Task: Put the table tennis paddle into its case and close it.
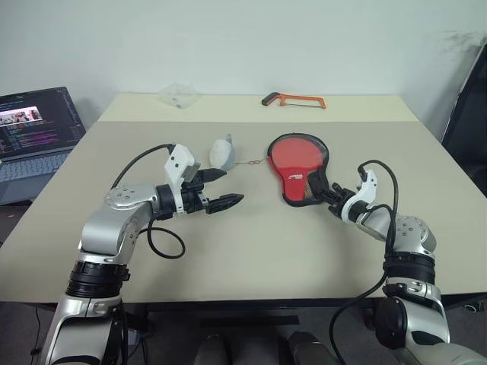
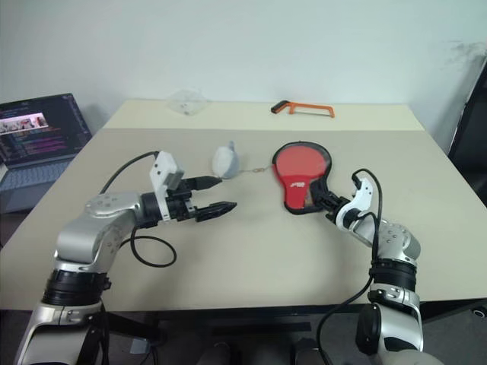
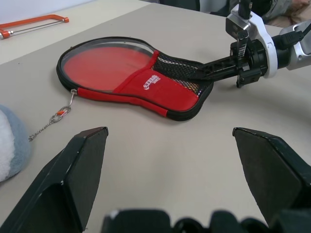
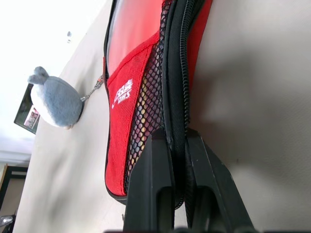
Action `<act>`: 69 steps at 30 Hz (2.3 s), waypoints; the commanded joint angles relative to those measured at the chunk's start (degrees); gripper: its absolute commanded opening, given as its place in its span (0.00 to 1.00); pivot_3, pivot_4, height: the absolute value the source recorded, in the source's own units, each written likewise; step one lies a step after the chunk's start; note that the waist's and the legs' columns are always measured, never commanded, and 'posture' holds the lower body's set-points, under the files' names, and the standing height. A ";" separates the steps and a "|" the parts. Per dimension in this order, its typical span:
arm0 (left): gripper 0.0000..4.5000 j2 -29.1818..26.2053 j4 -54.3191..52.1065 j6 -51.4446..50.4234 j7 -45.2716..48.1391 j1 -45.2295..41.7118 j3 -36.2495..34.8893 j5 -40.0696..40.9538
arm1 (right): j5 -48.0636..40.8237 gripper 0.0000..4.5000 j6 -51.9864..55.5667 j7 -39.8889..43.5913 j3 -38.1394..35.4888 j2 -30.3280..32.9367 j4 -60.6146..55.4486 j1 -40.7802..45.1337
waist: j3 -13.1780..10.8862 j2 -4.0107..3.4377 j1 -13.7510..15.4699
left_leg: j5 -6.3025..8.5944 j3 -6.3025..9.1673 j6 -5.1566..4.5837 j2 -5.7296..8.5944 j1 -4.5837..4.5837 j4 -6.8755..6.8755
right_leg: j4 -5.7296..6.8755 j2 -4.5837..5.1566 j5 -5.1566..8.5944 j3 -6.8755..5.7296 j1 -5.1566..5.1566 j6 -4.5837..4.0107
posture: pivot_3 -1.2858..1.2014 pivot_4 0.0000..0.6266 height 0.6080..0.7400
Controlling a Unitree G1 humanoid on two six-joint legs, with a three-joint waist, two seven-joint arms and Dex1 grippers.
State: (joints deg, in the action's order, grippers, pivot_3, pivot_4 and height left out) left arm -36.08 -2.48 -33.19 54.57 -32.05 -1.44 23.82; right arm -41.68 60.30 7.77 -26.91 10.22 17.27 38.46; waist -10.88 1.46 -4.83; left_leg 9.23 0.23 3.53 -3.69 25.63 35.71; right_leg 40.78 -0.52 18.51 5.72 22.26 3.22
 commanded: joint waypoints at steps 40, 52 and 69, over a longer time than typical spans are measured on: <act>1.00 -10.05 -3.22 -2.86 15.37 1.49 3.22 2.01 | -36.58 0.01 30.37 -7.28 11.33 10.07 -48.00 -43.34 | 0.26 0.42 0.38 | 0.05 0.21 0.02 -0.04 0.04 -1.10 | -0.85 -0.01 0.24 -0.29 -0.01 -0.38 | 0.52 0.24 1.00; 1.00 -9.77 -2.82 -2.04 14.91 1.51 3.65 1.29 | -34.27 0.25 23.39 -6.61 12.17 17.58 -44.16 -35.82 | 0.27 0.43 0.43 | 0.04 0.20 0.01 -0.04 0.03 -0.97 | -0.82 -0.02 0.22 -0.24 -0.02 -0.34 | 0.52 0.24 1.00; 1.00 -1.84 11.47 6.00 2.90 -6.93 2.93 -5.70 | -5.63 0.99 -5.13 11.83 22.27 32.84 -43.61 -21.14 | 0.27 0.44 1.15 | -0.12 0.01 -0.21 0.00 0.00 -0.71 | -0.85 0.01 -0.08 -0.03 -0.06 0.02 | 0.52 0.24 1.00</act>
State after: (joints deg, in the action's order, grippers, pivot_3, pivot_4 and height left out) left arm -38.48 7.84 -29.23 59.35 -37.17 2.41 19.15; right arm -52.40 60.18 21.67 -8.60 45.91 -25.71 14.71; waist -10.61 1.90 -3.68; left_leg 9.10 0.25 3.32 -3.70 25.64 35.01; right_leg 39.94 -0.53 18.41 5.68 22.22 3.23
